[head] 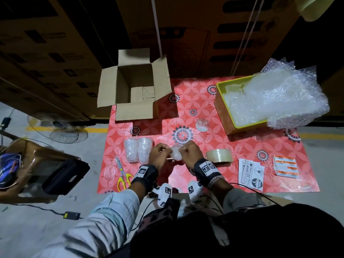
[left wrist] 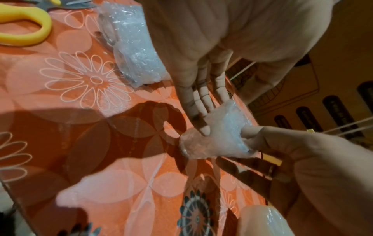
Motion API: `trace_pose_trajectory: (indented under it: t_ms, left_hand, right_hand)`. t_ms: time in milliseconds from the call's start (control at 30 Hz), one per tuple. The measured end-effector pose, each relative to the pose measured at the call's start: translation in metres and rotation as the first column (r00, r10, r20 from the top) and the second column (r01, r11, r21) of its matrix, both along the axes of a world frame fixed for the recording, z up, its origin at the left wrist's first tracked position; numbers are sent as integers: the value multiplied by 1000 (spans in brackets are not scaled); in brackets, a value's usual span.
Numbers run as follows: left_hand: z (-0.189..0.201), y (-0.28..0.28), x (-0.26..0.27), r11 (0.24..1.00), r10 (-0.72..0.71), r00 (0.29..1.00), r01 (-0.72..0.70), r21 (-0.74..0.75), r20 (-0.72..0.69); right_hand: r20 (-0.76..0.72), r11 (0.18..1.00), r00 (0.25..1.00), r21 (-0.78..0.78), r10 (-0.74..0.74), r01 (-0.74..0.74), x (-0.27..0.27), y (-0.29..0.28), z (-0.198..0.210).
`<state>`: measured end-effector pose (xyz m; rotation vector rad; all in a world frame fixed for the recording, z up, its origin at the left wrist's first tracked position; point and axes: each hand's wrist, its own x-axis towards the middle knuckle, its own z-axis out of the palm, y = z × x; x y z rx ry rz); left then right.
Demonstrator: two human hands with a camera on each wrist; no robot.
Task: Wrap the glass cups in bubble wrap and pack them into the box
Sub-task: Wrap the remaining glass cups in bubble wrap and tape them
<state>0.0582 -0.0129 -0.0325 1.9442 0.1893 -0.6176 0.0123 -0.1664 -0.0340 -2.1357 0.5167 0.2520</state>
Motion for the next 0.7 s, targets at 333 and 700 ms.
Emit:
trace_pose_trajectory:
  t_ms: [333, 700]
  left_hand:
    - [3, -16, 11, 968, -112, 990, 90, 233, 86]
    - [21, 30, 1, 999, -18, 999, 20, -42, 45]
  right_hand:
    - [75, 1000, 997, -11, -19, 20, -13, -7, 11]
    - [78, 983, 989, 127, 122, -131, -23, -6, 0]
